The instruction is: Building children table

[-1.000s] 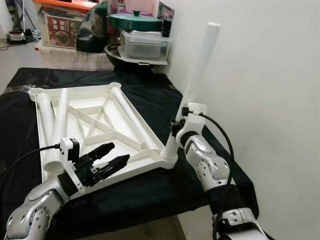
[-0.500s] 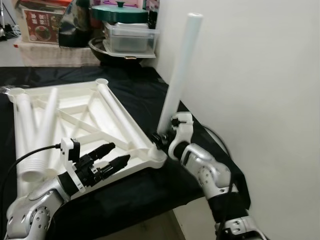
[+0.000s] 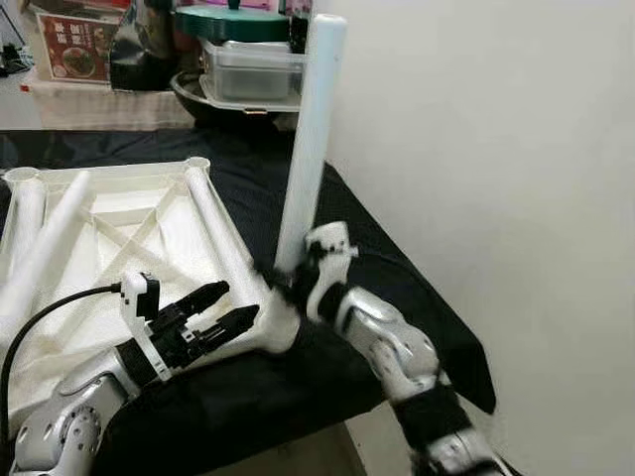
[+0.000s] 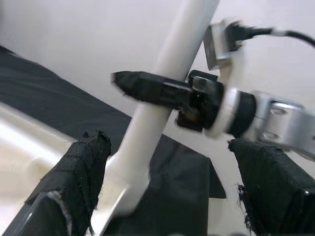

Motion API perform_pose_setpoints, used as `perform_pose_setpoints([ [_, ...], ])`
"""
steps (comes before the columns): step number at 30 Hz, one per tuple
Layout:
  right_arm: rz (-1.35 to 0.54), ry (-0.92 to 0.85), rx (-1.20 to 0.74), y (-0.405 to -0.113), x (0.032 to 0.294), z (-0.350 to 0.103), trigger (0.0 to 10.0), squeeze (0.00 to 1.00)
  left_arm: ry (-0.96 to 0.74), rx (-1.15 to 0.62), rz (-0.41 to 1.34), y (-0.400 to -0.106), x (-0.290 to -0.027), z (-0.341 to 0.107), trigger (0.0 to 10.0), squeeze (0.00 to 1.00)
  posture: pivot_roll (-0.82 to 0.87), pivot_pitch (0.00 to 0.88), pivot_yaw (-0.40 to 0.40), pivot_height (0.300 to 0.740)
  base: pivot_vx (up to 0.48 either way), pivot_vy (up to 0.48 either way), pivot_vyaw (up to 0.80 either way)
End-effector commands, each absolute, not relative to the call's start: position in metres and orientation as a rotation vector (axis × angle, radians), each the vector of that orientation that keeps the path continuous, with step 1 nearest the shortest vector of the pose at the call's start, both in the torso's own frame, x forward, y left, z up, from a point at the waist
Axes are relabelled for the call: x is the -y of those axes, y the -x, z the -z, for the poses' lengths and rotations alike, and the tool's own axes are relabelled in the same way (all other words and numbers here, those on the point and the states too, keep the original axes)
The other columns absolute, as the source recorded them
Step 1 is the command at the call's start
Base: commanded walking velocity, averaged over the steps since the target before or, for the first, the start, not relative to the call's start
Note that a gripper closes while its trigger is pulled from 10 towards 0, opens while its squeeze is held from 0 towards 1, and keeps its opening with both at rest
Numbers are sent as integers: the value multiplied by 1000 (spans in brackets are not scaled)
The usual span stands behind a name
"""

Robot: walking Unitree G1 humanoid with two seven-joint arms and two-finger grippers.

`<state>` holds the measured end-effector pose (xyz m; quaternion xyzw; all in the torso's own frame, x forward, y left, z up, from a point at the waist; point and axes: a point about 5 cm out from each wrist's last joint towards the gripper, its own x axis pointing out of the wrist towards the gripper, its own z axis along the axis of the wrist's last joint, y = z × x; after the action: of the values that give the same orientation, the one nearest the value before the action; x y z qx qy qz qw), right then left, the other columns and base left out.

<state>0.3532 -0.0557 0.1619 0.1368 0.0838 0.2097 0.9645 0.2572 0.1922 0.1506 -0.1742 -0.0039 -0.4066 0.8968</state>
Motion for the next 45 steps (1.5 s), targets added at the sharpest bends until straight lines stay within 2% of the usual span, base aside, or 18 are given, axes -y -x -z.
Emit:
perform_pose_setpoints([
  [1,-220,-317,-346,-352,79,-125,0,0,370,7,847,-256,-191,-149,10000,0,143,0,-180,740,0,0,0],
  [5,-116,-306,-390,-348,92,-116,0,0,371,7,848,-256,-190,-149,10000,0,145,0,-180,740,0,0,0],
  [6,-153,-275,-371,-349,87,-122,10000,0,373,8,848,-256,-190,-149,10000,0,142,0,-179,740,0,0,0],
  [9,-260,-302,-303,-348,75,-134,10000,0,376,9,850,-256,-190,-149,10000,0,138,0,-177,740,0,0,0],
  [10,-306,-324,-267,-347,71,-140,10000,1000,377,9,850,-256,-189,-149,10000,0,139,0,-179,740,0,0,0],
  [15,-404,-343,-187,-346,62,-155,10000,1000,377,10,850,-256,-189,-149,10000,0,139,0,-179,740,0,0,0],
  [16,-507,-352,-159,-344,57,-164,10000,0,377,11,850,-256,-189,-149,10000,0,136,0,-179,740,0,0,0],
  [23,-1131,-285,-43,-305,47,-195,10000,0,379,13,850,-257,-190,-149,10000,0,133,0,-179,740,0,0,0],
  [24,-1188,-252,-50,-301,47,-193,7961,0,379,13,849,-257,-190,-149,10000,0,135,0,-181,740,0,0,0],
  [25,-1188,-252,-50,-301,47,-193,7961,0,379,13,849,-257,-190,-149,10000,0,135,0,-181,740,0,0,0],
  [26,-1199,-237,-59,-300,47,-190,3216,0,379,14,849,-258,-190,-149,10000,0,135,0,-181,740,0,0,0],
  [27,-1199,-237,-59,-300,47,-190,3216,0,379,14,849,-258,-190,-149,10000,0,135,0,-181,740,0,0,0],
  [28,-1187,-226,-76,-302,46,-186,118,0,378,14,848,-257,-190,-149,10000,0,143,0,-185,740,0,0,0],
  [30,-1042,-217,-107,-316,48,-176,0,0,377,14,845,-257,-190,-149,10000,0,146,0,-186,740,0,0,0],
  [36,-147,-246,-319,-361,105,-132,0,0,375,9,842,-256,-192,-149,10000,0,146,0,-179,740,0,0,0],
  [42,39,-240,-389,-351,124,-115,0,0,377,7,847,-256,-191,-148,10000,0,145,0,-178,740,0,0,0],
  [43,-5,-257,-387,-351,118,-116,10000,0,377,7,847,-256,-191,-148,10000,0,146,0,-179,740,0,0,0],
  [45,-32,-268,-365,-352,114,-120,10000,0,377,7,847,-256,-191,-148,10000,0,146,0,-179,740,0,0,0],
])
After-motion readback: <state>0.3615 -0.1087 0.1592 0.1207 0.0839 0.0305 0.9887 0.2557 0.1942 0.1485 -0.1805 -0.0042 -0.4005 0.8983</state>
